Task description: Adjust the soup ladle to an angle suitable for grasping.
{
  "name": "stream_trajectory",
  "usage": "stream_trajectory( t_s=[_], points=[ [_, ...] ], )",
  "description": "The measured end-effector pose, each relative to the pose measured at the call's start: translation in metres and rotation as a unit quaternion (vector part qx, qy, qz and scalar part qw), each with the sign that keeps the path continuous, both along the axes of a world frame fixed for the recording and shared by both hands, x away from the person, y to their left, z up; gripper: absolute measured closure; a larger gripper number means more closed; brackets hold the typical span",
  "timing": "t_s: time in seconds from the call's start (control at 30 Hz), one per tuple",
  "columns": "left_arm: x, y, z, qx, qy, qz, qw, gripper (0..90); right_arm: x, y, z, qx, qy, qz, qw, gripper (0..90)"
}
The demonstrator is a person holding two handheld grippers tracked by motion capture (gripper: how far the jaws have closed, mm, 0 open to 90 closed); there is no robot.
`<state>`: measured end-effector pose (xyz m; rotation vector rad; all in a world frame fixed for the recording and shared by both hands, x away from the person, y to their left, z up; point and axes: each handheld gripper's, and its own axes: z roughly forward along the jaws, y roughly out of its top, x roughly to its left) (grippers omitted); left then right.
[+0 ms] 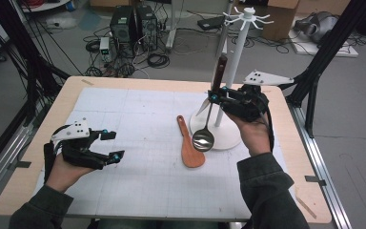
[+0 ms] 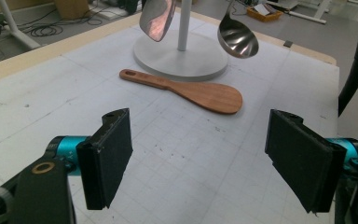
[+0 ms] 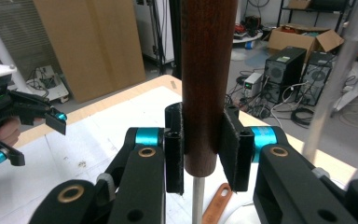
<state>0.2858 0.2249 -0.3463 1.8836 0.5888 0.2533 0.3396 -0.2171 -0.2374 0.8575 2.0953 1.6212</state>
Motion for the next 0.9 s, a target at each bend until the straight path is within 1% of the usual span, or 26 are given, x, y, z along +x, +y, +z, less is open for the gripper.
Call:
stream_trajectory(
  t_s=[0.2,0.37,0.6,0.9],
  points=[
    [0.000,0.001,-0.002,0.003,0.000,0.005,1.0000,21.3,0.003,-0.006,0.010,-0.002,-0.005,-0.010,0.9999,73.6],
    [-0.001,0.001,-0.002,0.001,-0.001,0.006,1.0000,20.6,0.006,-0.010,0.016,0.000,-0.010,-0.011,0.9999,73.6],
    [0.000,0.001,-0.002,0.000,0.000,0.006,1.0000,20.3,0.010,-0.015,0.024,-0.001,-0.011,-0.018,0.9998,73.6],
    [0.000,0.002,-0.002,0.001,-0.002,0.010,0.9999,18.2,0.017,-0.019,0.039,-0.002,-0.017,-0.024,0.9996,73.6]
  ],
)
